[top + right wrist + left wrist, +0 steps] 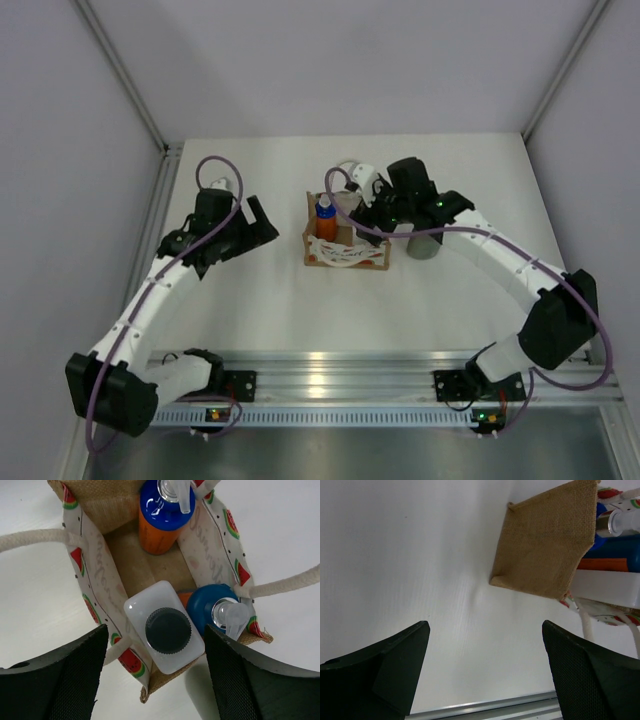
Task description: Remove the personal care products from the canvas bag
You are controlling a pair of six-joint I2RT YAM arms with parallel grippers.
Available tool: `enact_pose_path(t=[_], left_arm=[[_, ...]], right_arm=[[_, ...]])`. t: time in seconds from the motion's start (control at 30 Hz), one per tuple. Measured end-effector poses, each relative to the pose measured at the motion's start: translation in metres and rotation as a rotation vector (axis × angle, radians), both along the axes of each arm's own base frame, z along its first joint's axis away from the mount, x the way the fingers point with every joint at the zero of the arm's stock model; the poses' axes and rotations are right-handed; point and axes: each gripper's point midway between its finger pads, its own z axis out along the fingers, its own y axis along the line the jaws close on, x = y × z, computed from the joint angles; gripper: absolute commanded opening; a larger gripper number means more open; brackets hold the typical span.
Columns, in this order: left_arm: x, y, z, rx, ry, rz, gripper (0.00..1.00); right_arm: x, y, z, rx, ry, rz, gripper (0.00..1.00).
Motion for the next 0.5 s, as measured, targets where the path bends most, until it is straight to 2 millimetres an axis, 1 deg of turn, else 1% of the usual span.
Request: enact_pose_path(t=[0.1, 0.17, 0.23, 0.37, 0.47, 0.5], left_arm=[[0.022, -0.022, -0.008, -0.037, 0.03, -0.033, 0.98], [0.032, -0.036, -0.014, -0.052, 0.05, -0.058, 0.98], [0.039, -0.052, -0.02, -0.056, 0.069, -0.089, 0.98], [0.053, -0.086, -0.018, -0.068, 0.063, -0.154, 0.98], [0.058, -0.099, -0.017, -0.072, 0.061, -0.168, 0.98], [0.06, -0.101, -0.018, -0.072, 0.064, -0.168, 0.98]], right_arm=[[-0.001, -0.004, -0.012, -0.052, 0.01, 0.028, 0.72], [-0.001, -0.005, -0.017, -0.072, 0.011, 0.041, 0.71], [0.001, -0.005, -0.021, -0.09, 0.008, 0.053, 0.7], [0.004, -0.006, -0.031, -0.125, 0.011, 0.068, 0.7], [0.008, -0.005, -0.037, -0.148, 0.01, 0.082, 0.67], [0.009, -0.005, -0.04, -0.154, 0.012, 0.088, 0.64]])
